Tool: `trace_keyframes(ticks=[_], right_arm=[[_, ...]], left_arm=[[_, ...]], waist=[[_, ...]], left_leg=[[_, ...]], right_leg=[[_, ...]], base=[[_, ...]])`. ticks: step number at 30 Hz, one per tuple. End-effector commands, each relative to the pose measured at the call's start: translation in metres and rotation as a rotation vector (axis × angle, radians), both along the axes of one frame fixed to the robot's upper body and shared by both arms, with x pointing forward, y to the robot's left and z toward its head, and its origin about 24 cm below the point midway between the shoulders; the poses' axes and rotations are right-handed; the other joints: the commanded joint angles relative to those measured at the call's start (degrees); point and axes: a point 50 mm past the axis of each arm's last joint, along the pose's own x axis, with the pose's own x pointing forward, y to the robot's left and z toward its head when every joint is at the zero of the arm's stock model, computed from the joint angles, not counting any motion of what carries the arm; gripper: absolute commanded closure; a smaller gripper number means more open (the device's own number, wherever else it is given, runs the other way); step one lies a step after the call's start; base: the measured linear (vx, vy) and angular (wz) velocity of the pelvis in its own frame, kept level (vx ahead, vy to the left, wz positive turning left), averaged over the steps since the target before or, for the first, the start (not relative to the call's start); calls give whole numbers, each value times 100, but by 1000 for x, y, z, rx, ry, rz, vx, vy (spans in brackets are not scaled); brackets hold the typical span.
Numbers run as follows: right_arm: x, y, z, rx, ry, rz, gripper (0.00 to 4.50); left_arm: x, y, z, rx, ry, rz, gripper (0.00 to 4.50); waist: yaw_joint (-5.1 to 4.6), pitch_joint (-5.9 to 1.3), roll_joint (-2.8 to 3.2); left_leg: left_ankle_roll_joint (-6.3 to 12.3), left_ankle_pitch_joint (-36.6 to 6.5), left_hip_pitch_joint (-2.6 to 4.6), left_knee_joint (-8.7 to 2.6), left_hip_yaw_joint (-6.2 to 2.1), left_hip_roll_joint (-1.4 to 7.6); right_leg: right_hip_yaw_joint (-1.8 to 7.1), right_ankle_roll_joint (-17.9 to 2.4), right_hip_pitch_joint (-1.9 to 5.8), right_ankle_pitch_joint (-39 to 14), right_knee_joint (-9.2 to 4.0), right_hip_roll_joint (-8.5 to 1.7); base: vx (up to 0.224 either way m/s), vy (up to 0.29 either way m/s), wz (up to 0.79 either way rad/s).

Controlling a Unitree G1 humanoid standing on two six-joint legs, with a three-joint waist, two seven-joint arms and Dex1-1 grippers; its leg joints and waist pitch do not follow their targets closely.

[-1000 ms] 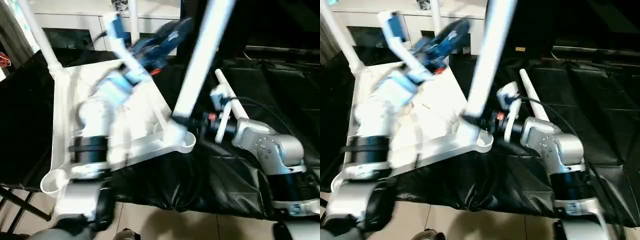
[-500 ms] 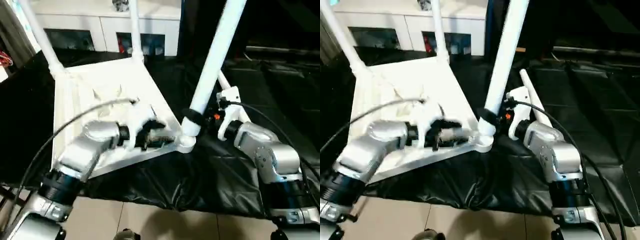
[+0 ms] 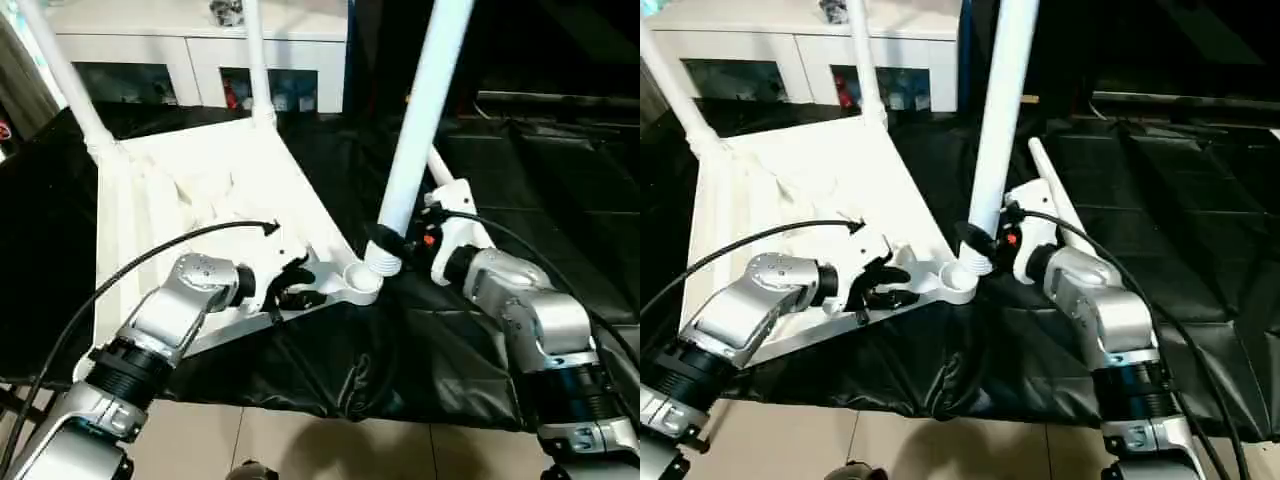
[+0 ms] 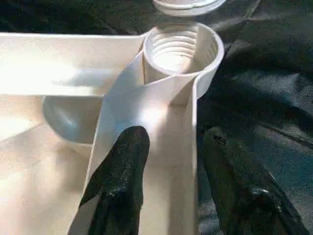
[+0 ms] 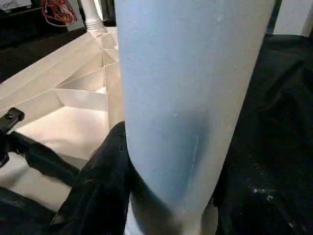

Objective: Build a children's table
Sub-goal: Pick table leg, then insert table leg to table base

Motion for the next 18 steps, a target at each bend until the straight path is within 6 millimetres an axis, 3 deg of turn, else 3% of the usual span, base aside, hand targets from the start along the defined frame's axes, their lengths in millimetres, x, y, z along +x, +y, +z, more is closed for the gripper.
trace_keyframes(ticks=[1, 8, 18], right_arm=[[2, 1, 1, -9, -17, -14, 262], [4, 7, 0, -20, -20, 3, 262], [8, 10, -3, -35, -19, 16, 262]], left_arm=[[0, 3, 0, -5, 10, 6, 280], [-2, 3, -7, 43, 20, -4, 356], [-1, 4, -14, 91, 27, -14, 431]], waist=[[-11, -464, 37], [-18, -456, 13], [-22, -444, 4]], left_leg=[[-159, -1478, 181, -404, -98, 222], [-158, -1482, 173, -412, -97, 222], [-138, -1520, 178, -411, -91, 219]], right_leg=[[316, -1041, 224, -1223, -432, -415], [322, -984, 225, -1342, -445, -419], [327, -945, 211, -1515, -470, -425]], base=[[0, 0, 0], [0, 0, 0], [0, 0, 0]])
